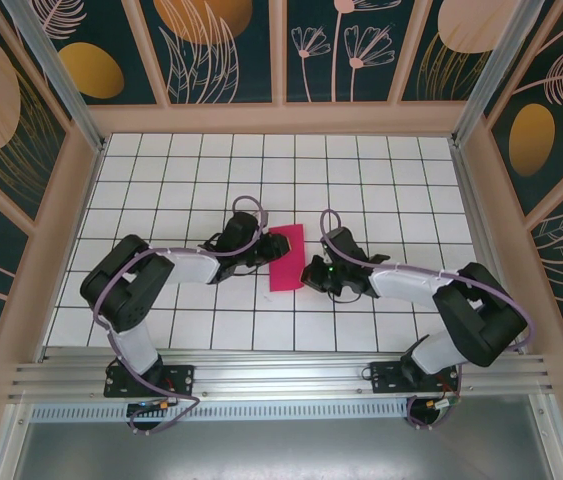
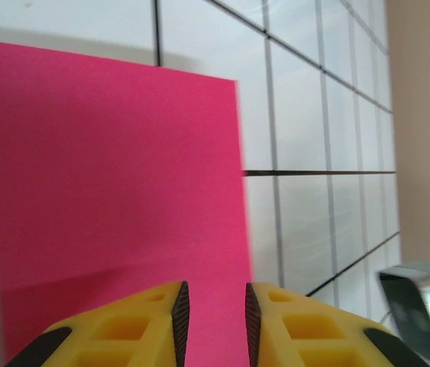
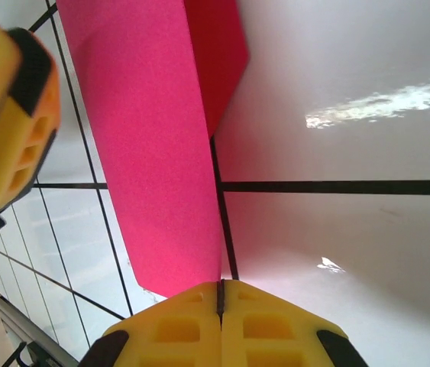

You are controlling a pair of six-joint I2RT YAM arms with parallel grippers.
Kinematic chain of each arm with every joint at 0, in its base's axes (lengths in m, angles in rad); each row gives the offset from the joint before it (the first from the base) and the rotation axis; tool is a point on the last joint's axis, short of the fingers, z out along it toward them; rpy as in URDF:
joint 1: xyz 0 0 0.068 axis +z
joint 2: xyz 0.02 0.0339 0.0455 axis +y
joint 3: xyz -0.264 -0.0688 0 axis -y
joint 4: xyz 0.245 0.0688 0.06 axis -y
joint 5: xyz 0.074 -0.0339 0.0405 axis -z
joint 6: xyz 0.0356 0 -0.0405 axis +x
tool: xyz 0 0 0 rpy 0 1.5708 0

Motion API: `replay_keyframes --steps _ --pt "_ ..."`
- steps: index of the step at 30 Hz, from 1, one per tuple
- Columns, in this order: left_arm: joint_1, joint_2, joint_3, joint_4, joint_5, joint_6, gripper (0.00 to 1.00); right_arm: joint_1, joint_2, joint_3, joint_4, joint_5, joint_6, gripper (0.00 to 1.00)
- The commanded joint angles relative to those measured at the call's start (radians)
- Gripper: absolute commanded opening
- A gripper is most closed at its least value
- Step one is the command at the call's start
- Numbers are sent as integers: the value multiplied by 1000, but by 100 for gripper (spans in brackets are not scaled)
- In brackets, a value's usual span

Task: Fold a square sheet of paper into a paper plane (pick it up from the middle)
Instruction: Third fold the triangle at the center of the table.

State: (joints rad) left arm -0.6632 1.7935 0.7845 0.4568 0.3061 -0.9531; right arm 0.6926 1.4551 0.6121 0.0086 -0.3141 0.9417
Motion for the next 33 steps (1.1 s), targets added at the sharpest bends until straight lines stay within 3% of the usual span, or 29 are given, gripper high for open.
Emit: replay_keyframes --steps 1,6,13,21,26,33 --pt "-2 44 28 -60 -9 46 27 -7 -23 -23 -41 7 -7 0" --pt "-2 86 39 -64 -7 43 25 -7 -22 -23 -37 4 4 0" --pt "-2 101 38 -63 3 40 24 -7 -67 -36 -17 7 40 15" --pt "-2 108 39 -63 5 42 24 -6 -90 -37 -27 -3 64 14" --pt "-1 108 39 -61 8 42 24 -5 -101 -32 9 -27 71 4" --pt "-3 107 39 -61 17 42 24 -7 -22 37 25 -42 56 3"
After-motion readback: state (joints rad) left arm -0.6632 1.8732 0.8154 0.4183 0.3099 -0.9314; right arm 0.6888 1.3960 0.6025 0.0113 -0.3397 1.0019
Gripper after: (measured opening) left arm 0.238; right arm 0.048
